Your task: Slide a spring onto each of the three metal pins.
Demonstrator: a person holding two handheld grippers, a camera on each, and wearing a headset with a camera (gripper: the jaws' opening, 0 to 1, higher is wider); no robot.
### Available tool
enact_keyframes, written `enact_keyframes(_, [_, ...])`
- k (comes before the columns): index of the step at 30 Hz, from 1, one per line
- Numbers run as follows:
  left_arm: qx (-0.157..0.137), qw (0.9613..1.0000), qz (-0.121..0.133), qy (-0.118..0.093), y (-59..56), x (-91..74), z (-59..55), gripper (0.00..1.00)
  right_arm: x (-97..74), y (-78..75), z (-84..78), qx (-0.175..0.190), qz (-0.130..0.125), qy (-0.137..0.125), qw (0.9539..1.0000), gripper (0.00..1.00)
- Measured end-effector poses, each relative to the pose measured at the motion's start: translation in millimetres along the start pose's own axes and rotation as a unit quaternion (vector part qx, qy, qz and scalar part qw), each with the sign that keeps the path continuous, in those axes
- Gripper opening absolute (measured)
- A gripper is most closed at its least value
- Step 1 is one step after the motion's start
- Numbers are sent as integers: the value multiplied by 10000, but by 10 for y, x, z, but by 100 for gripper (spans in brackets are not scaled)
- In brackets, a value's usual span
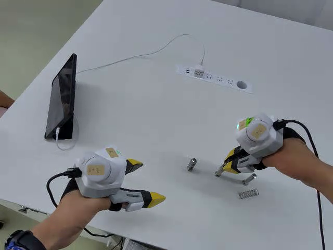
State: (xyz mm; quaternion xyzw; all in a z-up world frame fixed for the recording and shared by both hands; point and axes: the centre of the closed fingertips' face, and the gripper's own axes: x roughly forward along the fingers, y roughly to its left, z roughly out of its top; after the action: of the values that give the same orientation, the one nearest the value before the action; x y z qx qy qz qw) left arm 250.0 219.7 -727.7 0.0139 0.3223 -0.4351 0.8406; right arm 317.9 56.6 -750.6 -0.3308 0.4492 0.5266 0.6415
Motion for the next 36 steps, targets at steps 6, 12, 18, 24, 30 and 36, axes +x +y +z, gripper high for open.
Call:
enact_keyframes(6, [-8,10000,6,16,5,-1,-10,64,78,1,-15,-97,16,84,9999,13])
enact_keyframes(12, [-12,10000,15,10,10,0,2,64,144,7,-17,-160,59,133,9998,13])
enact_keyframes(18, [-22,10000,20,14,23,-3,-2,64,218,15,-34,-162,84,171,9997,13])
enact_keyframes(24, [-34,10000,26,20,23,-5,-14,65,308,41,-66,-257,60,239,9994,13])
enact_keyframes(30, [-47,10000,39,13,29,-10,-17,65,341,43,-85,-243,75,246,9994,13])
enact_keyframes(36, [-57,10000,45,9,39,-11,-17,64,342,29,-100,-179,98,237,9995,14])
